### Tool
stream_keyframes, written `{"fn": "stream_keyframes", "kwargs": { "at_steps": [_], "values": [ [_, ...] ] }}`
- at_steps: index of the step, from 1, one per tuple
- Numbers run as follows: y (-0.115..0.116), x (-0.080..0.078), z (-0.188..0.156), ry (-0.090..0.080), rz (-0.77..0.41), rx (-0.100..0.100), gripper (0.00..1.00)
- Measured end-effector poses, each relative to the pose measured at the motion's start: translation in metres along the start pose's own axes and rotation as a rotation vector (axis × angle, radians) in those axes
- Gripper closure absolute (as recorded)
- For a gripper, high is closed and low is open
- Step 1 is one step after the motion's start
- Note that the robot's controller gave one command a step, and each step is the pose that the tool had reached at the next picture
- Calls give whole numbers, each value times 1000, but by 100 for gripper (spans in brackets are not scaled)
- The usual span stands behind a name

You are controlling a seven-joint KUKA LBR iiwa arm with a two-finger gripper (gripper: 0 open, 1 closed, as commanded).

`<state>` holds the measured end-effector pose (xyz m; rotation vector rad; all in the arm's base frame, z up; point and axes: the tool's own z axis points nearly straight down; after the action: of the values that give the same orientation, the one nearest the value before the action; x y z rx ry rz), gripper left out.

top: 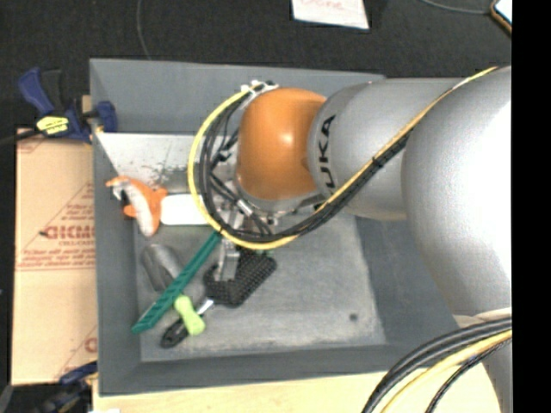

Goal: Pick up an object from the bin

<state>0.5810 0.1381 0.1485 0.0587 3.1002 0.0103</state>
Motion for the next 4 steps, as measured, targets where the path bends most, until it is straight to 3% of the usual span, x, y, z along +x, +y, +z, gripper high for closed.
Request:
{"fn": "stream_keyframes", "kwargs": {
  "at_steps": [2, 3, 4],
  "values": [
    [0, -9, 30, -14, 49, -9, 0],
    [-2, 0, 32, -1, 38, -4, 0],
    [-23, -33, 73, -8, -334, -7, 100]
  ]
}}
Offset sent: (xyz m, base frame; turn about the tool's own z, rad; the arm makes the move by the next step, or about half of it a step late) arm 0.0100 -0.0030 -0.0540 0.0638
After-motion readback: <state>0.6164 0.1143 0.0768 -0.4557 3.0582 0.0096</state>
